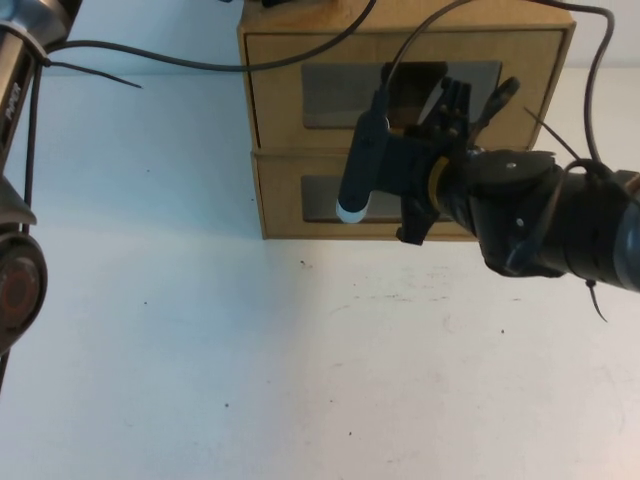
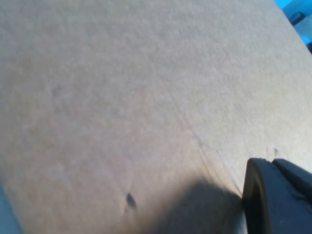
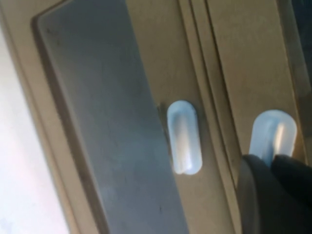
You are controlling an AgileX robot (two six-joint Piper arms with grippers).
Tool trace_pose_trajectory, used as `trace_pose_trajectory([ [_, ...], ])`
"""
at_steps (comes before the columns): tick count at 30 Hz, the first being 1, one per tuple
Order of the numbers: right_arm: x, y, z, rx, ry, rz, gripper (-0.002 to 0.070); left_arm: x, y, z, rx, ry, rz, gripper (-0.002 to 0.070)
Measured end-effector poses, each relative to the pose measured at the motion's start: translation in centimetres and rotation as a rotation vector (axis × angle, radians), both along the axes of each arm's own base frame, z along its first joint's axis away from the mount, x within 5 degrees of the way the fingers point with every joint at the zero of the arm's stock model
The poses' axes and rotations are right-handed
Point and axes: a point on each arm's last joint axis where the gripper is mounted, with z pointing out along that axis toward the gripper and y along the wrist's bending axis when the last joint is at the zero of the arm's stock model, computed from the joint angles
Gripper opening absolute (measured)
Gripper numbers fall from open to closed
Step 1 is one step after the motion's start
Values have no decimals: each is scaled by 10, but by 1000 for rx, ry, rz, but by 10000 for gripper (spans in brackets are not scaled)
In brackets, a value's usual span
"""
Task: Open the shoe box
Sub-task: 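Pull the top drawer of the cardboard box fully open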
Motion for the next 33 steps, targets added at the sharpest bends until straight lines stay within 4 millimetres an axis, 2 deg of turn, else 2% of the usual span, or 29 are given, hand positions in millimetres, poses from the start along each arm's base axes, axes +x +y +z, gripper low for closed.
trace_pose_trajectory([
  [9, -43, -12, 6, 40, 36, 19, 9, -4, -1, 1, -12, 44, -16, -4],
  [15, -83, -18, 9, 48, 57, 23, 8, -6, -2, 1, -24, 62, -26, -4],
  [23, -137, -12, 15, 73, 87, -14, 8, -6, -2, 1, -23, 63, -28, -4],
  [29, -166, -2, 16, 64, 112, -27, 8, -6, -2, 1, -23, 63, -28, -4],
  [33, -177, -1, 13, 29, 162, -38, 8, -6, -2, 1, -26, 65, -29, -4],
])
